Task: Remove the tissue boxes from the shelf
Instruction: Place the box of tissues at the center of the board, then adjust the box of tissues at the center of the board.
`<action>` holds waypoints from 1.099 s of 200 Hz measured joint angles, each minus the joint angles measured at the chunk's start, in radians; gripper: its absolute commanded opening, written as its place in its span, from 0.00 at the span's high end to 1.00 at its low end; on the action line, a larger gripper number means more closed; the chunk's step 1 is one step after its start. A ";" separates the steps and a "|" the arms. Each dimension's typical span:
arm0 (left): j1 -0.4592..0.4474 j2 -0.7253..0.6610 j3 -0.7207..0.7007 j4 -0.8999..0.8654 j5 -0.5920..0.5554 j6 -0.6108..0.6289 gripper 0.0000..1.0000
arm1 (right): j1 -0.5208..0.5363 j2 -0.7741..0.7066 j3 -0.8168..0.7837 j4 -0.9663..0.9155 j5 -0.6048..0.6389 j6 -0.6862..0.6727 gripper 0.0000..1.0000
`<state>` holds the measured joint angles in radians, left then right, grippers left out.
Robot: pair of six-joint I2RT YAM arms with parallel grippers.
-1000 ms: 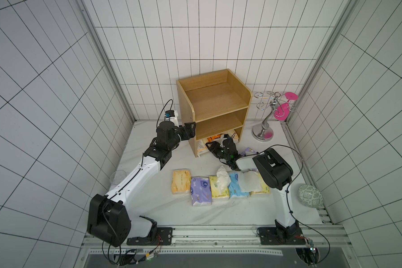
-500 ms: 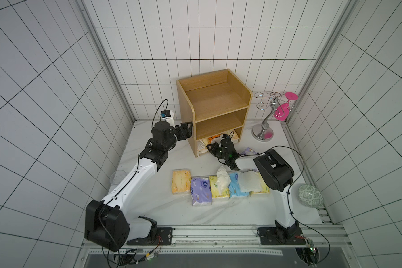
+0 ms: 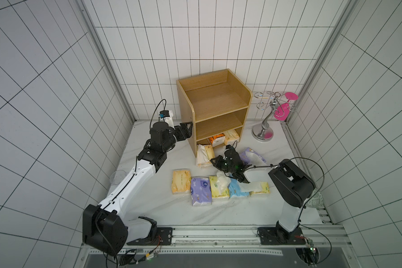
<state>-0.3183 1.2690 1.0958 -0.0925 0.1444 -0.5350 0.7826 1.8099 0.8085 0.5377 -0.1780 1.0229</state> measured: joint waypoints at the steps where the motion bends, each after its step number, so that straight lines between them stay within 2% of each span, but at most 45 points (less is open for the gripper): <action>1: 0.000 0.000 0.000 0.000 0.000 0.000 0.12 | 0.001 -0.002 -0.002 -0.001 0.000 0.000 0.86; 18: -0.008 -0.006 0.004 -0.015 -0.001 0.000 0.13 | 0.019 -0.041 -0.047 -0.013 -0.002 -0.002 0.82; 25: -0.013 -0.006 0.008 -0.023 -0.002 0.000 0.13 | 0.025 -0.056 -0.063 -0.019 -0.002 -0.005 0.77; 30: -0.016 -0.006 0.009 -0.027 -0.004 0.001 0.13 | 0.031 -0.068 -0.076 -0.024 -0.002 -0.005 0.67; 37: -0.023 -0.008 0.011 -0.033 -0.008 0.001 0.13 | 0.039 -0.085 -0.092 -0.031 -0.005 -0.008 0.48; 43: -0.028 -0.010 0.011 -0.037 -0.012 0.001 0.13 | 0.047 -0.101 -0.104 -0.037 -0.005 -0.012 0.40; 52: -0.035 -0.014 0.011 -0.043 -0.016 0.002 0.13 | 0.058 -0.125 -0.115 -0.053 -0.005 -0.020 0.35; 75: -0.052 -0.024 0.013 -0.052 -0.029 0.002 0.13 | 0.073 -0.211 -0.119 -0.126 0.003 -0.052 0.30; 104: -0.074 -0.030 0.015 -0.062 -0.050 0.004 0.13 | 0.071 -0.330 -0.099 -0.280 0.045 -0.129 0.32; 125: -0.087 -0.030 0.015 -0.061 -0.061 0.004 0.13 | 0.029 -0.319 -0.013 -0.391 0.027 -0.193 0.37; 167: -0.095 -0.015 0.015 -0.056 -0.075 0.004 0.13 | -0.078 -0.118 0.170 -0.465 -0.071 -0.295 0.45; 205: -0.095 0.016 0.014 -0.025 -0.098 0.003 0.13 | -0.075 0.047 0.254 -0.474 -0.159 -0.340 0.55; 220: -0.095 0.031 0.010 -0.008 -0.108 0.003 0.13 | -0.064 0.090 0.276 -0.462 -0.188 -0.343 0.56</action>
<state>-0.4137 1.3003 1.1057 -0.1001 0.0364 -0.5316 0.7189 1.8999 1.0847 0.0761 -0.3656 0.6796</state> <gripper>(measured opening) 0.874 0.446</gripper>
